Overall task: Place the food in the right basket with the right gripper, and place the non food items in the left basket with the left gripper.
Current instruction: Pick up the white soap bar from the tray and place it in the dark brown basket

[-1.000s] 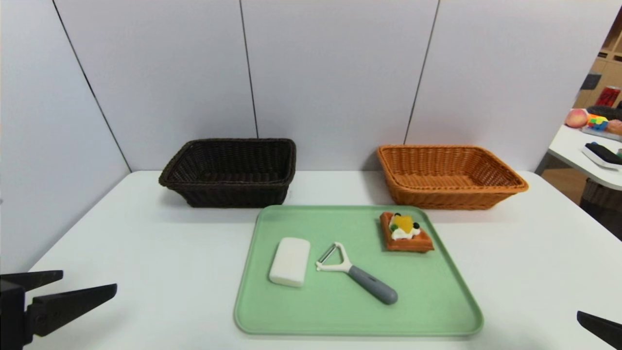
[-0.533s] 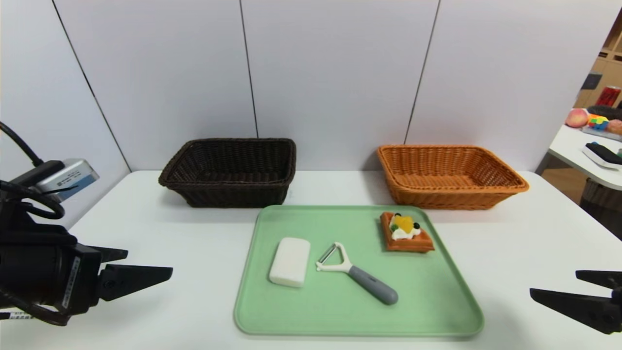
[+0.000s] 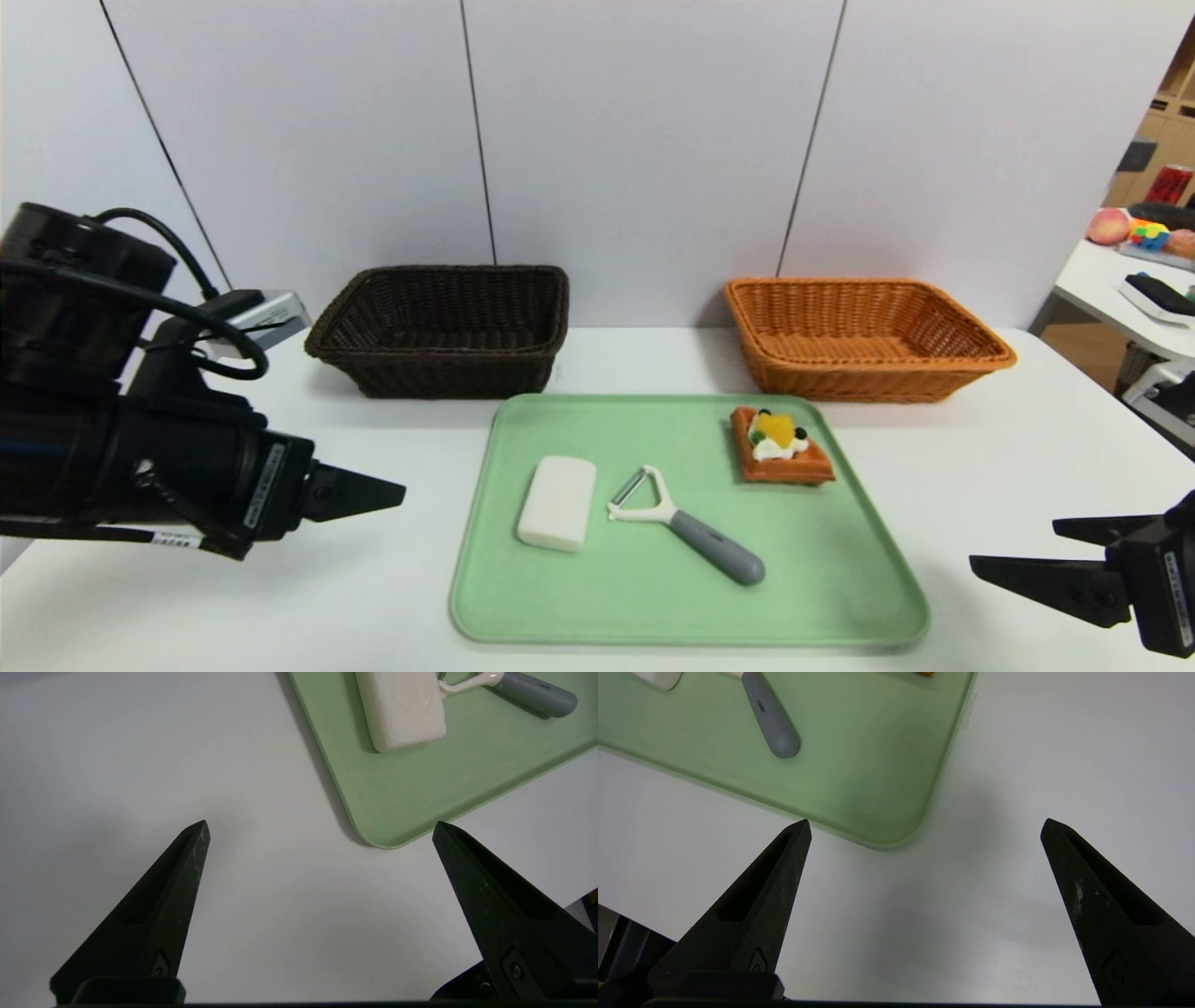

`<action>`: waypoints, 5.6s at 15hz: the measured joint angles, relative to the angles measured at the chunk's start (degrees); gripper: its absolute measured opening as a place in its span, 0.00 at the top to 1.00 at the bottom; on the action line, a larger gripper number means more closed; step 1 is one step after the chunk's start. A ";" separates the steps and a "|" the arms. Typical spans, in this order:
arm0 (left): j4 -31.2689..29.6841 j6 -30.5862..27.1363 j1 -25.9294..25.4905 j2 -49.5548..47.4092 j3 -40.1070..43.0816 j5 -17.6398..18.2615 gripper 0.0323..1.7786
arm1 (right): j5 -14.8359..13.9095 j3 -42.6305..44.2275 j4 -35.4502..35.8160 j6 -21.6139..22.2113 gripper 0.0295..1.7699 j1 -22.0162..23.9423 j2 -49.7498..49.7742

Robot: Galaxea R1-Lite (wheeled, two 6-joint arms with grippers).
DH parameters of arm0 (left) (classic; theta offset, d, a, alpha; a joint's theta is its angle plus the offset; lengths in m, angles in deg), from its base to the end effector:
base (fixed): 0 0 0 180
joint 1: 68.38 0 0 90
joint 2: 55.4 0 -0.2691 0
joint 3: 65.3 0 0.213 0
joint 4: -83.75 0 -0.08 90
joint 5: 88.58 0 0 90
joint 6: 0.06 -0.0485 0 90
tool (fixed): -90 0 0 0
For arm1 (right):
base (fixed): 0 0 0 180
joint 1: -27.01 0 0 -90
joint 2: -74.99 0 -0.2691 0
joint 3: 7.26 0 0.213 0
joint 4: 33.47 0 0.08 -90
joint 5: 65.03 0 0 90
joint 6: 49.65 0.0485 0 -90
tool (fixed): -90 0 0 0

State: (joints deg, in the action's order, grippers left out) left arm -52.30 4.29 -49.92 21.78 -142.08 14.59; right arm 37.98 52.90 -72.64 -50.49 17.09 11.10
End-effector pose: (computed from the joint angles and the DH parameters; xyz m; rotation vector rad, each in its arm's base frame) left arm 0.2282 -0.0878 0.1720 -0.0341 0.8020 -0.4938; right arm 0.1827 0.0430 0.1412 0.0065 0.7505 0.3867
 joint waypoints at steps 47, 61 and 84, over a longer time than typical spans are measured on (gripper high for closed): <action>-1.97 32.24 29.26 37.75 -21.48 -36.06 0.05 | -0.55 1.05 0.59 0.79 0.04 -1.85 -3.44; -1.97 31.54 29.28 37.82 -21.37 -37.30 0.05 | -0.52 0.28 0.57 0.84 0.04 -1.80 -2.51; -1.99 31.74 29.37 38.23 -21.48 -38.39 0.45 | -0.52 -0.13 0.66 1.55 0.04 -1.74 -1.65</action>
State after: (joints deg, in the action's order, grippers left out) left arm -54.29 36.03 -20.55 60.01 -163.56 -23.80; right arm 37.46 52.77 -71.98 -48.94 15.35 9.45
